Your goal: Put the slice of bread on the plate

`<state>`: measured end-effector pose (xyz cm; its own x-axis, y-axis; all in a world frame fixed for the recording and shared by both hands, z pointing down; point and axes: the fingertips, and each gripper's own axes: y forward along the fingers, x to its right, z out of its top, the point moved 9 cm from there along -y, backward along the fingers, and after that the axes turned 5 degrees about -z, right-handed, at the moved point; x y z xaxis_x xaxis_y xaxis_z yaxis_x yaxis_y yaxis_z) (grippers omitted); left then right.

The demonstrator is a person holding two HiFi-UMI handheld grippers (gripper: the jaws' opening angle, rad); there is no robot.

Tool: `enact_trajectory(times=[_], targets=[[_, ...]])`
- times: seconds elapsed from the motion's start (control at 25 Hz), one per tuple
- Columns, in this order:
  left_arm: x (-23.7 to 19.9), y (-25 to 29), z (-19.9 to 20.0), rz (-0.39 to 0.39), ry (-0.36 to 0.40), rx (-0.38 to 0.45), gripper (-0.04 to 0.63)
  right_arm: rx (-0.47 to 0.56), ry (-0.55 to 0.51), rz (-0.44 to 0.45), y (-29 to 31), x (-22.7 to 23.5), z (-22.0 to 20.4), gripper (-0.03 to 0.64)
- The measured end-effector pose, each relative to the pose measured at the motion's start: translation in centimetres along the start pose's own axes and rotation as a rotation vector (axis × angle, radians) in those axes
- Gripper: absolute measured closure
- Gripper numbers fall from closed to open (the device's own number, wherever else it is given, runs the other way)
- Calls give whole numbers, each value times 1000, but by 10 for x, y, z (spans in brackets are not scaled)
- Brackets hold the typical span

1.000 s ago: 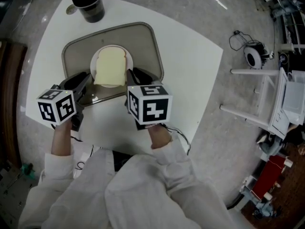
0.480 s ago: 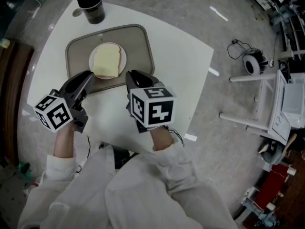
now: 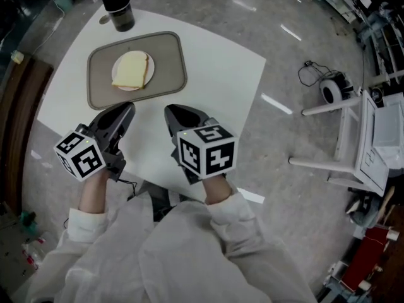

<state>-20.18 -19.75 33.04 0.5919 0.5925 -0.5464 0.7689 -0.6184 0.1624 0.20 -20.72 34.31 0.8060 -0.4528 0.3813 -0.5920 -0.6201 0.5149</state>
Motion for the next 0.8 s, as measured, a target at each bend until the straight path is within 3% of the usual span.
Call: enact_trajectory(times=[0.36,0.8], targets=[[100,11,-61,-12,17,-32,583,18,-48,71,-88,8,-51,601],[180,21,-117,-59,-32,-1,583,92,-54,125,-161,12,-67,601]])
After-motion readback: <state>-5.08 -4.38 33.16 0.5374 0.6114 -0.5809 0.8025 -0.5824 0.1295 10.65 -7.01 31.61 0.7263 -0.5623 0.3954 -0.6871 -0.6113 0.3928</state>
